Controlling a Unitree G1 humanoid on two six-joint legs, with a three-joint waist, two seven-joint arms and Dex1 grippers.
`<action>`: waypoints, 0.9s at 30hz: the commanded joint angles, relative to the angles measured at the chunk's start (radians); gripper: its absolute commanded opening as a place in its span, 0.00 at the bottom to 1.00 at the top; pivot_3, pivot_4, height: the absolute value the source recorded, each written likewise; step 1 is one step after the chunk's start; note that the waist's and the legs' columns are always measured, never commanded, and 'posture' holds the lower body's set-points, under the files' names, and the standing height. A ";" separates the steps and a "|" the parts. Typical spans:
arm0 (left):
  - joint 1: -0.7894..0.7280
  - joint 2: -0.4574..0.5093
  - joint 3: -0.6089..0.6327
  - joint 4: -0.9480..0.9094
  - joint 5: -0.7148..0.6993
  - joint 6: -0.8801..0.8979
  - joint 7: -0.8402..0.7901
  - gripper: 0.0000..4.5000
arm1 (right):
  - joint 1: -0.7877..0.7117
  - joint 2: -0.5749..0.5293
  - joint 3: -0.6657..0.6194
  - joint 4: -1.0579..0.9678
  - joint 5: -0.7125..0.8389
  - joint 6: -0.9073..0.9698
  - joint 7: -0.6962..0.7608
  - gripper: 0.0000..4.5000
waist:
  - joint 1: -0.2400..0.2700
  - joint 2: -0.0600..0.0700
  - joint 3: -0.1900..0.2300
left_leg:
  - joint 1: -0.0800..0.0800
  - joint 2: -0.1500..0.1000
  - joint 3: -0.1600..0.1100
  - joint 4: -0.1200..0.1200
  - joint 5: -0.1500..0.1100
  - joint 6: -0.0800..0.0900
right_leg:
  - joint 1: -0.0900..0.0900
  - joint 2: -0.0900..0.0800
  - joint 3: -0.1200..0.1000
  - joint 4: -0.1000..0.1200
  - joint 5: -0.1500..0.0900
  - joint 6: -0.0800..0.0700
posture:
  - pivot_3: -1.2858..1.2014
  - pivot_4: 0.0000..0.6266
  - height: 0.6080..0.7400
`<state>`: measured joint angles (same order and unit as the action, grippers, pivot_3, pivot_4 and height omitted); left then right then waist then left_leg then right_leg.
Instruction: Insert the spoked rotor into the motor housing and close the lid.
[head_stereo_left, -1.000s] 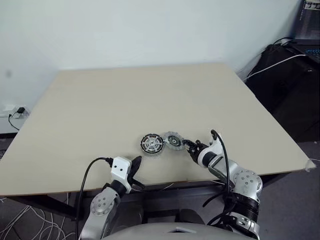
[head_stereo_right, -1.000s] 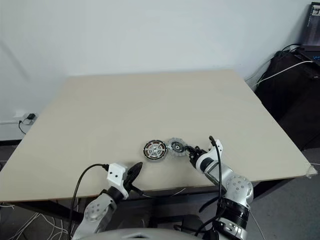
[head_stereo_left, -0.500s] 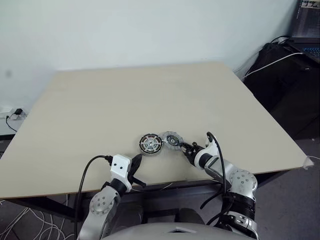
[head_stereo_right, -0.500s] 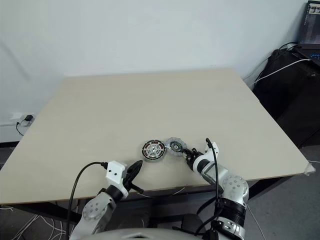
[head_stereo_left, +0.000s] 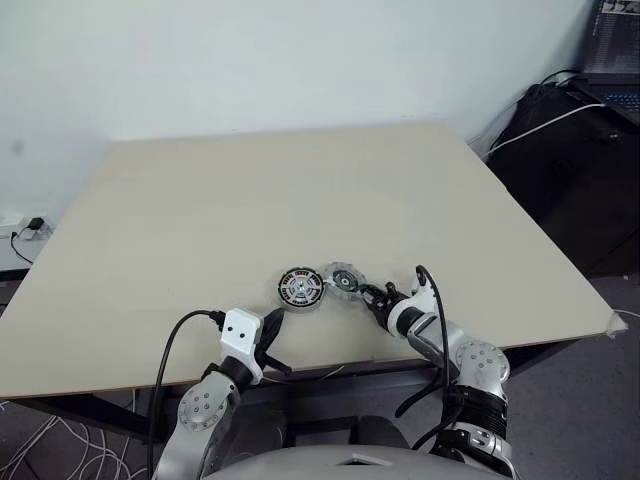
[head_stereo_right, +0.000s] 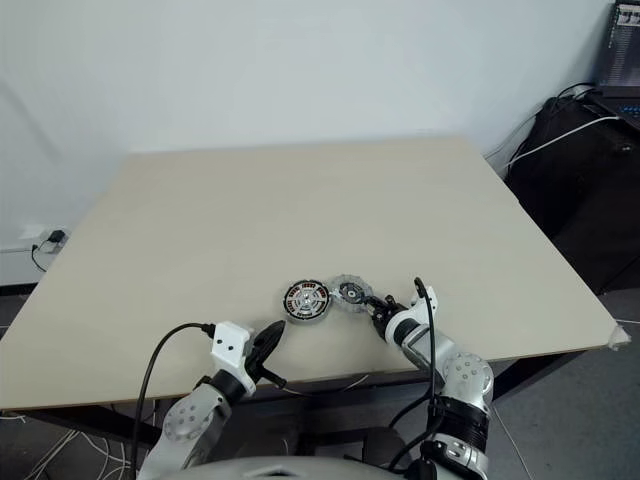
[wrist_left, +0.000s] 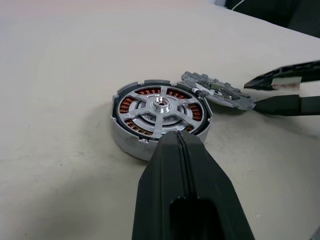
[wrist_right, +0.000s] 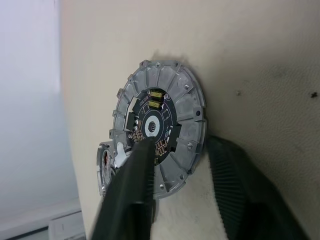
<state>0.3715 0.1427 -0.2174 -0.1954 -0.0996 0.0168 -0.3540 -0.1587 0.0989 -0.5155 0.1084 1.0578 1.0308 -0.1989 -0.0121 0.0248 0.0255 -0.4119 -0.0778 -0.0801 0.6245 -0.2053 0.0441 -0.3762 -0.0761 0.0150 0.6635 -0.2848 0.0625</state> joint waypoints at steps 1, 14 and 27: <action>-0.012 0.000 -0.012 -0.055 -0.003 0.006 0.000 0.00 | -0.010 0.052 0.028 -0.012 0.027 -0.019 0.023 0.05 | 0.000 0.000 0.000 | 0.000 0.000 0.000 0.000 0.000 0.000 | 0.000 0.000 0.000 0.000 0.000 0.000 | 0.52 0.00 1.00; -0.077 -0.001 0.009 -0.017 -0.016 0.040 -0.001 0.00 | 0.042 -0.027 0.196 -0.138 -0.063 -0.055 0.180 0.00 | -0.013 -0.001 0.000 | 0.000 0.001 0.000 -0.003 0.000 0.000 | -0.001 0.001 0.000 -0.001 0.000 -0.001 | 0.52 0.00 1.00; -0.140 0.009 0.065 0.200 -0.042 -0.093 -0.066 0.00 | 0.135 -0.179 0.528 -0.310 -0.413 -0.326 0.459 0.00 | -0.017 -0.004 0.001 | 0.002 0.001 -0.001 -0.002 0.000 0.000 | -0.001 0.003 0.001 -0.001 0.000 0.001 | 0.52 0.00 1.00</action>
<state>0.2487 0.1498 -0.1633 0.0029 -0.1338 -0.0383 -0.4080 -0.0165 -0.0823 -0.0502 -0.1702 0.6694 0.7190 0.2265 -0.0295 0.0207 0.0263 -0.4102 -0.0765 -0.0809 0.6221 -0.2053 0.0437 -0.3771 -0.0728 0.0169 0.6630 -0.2847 0.0634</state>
